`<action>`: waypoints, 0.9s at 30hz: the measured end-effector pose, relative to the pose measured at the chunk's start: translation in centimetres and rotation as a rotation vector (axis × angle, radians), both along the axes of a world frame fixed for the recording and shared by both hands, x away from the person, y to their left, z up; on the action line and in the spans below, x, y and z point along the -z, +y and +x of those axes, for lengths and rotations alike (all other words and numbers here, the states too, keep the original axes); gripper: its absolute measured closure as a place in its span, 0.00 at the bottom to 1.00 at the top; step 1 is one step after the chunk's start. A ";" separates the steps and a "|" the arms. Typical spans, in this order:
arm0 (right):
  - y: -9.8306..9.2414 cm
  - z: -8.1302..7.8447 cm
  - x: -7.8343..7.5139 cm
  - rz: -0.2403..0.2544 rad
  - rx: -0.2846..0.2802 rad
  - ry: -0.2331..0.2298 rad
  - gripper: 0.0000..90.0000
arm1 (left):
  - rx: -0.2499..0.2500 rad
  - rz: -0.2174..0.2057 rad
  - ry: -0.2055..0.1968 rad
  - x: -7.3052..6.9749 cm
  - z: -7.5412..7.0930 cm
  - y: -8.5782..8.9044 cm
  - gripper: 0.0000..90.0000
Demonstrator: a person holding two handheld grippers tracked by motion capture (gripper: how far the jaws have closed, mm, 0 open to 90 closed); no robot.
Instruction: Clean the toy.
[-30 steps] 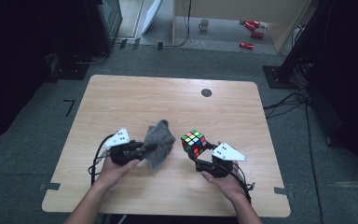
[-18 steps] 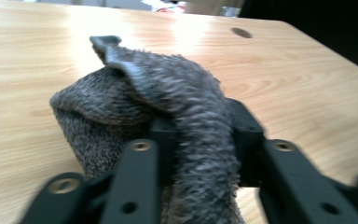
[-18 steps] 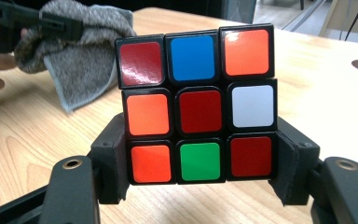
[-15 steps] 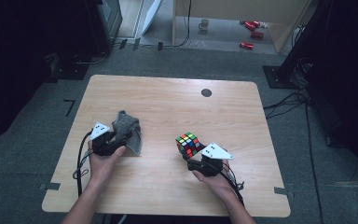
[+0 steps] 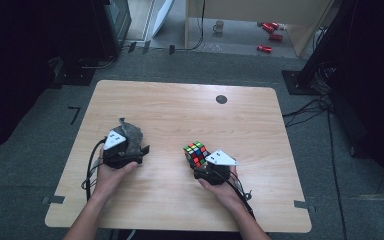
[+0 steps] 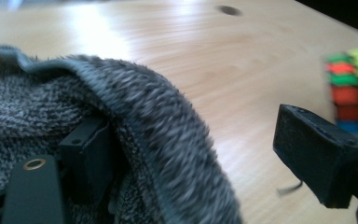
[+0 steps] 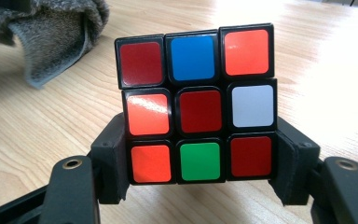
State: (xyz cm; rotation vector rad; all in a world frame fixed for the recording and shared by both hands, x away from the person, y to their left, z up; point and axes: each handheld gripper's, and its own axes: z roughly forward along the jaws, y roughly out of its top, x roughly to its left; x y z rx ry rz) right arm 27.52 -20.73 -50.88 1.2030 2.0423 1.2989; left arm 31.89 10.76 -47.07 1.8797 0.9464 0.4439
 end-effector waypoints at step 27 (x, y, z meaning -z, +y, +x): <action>1.0 0.2 0.9 -0.108 0.001 0.030 0.38 | -0.123 -0.097 0.069 0.8 0.3 3.2 0.16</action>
